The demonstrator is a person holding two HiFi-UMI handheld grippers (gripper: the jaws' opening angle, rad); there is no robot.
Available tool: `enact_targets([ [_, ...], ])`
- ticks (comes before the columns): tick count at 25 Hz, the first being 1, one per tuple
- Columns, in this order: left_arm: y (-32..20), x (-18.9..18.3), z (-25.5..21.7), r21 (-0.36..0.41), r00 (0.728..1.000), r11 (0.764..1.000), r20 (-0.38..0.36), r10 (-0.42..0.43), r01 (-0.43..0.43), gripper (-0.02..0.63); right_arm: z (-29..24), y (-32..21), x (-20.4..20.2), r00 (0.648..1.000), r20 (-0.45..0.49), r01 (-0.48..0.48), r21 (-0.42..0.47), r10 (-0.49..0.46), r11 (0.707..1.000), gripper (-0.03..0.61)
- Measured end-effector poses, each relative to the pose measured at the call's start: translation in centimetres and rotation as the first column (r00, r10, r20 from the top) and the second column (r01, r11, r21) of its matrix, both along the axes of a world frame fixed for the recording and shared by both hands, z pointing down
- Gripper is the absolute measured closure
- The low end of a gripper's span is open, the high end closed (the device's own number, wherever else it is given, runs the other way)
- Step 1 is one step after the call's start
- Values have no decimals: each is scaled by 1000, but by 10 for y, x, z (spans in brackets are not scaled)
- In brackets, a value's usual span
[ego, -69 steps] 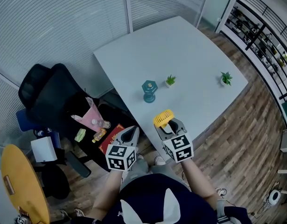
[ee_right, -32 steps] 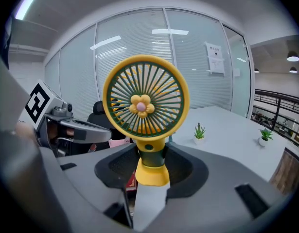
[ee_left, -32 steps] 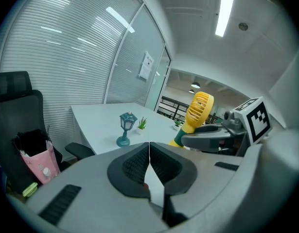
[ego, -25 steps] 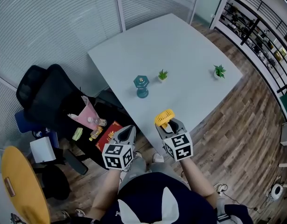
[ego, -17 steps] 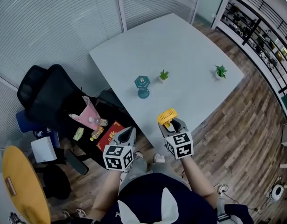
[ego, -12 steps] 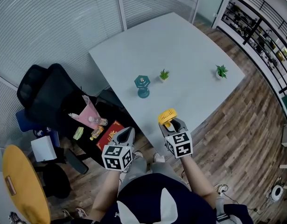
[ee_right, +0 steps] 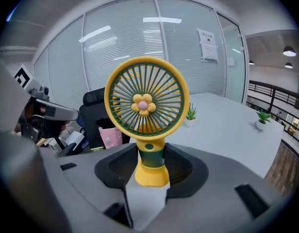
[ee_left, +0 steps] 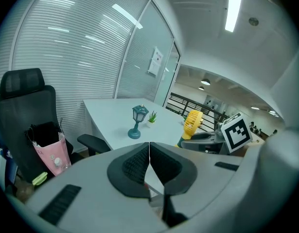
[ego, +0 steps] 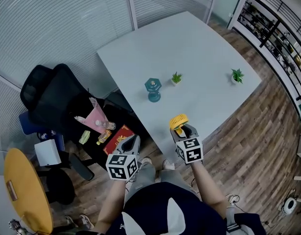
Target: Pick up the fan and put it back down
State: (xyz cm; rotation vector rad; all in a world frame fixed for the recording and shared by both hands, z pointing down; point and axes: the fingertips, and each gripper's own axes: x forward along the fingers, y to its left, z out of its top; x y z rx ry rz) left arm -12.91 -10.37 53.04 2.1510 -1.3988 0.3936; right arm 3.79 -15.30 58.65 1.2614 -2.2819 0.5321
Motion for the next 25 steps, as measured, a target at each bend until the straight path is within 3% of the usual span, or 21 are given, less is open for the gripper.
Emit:
enact_targets([
  [25,-1,-21,7,-32,998,998,18,-54,55,592,61,-11,-13,999,-22,35,-86,-37,996,405],
])
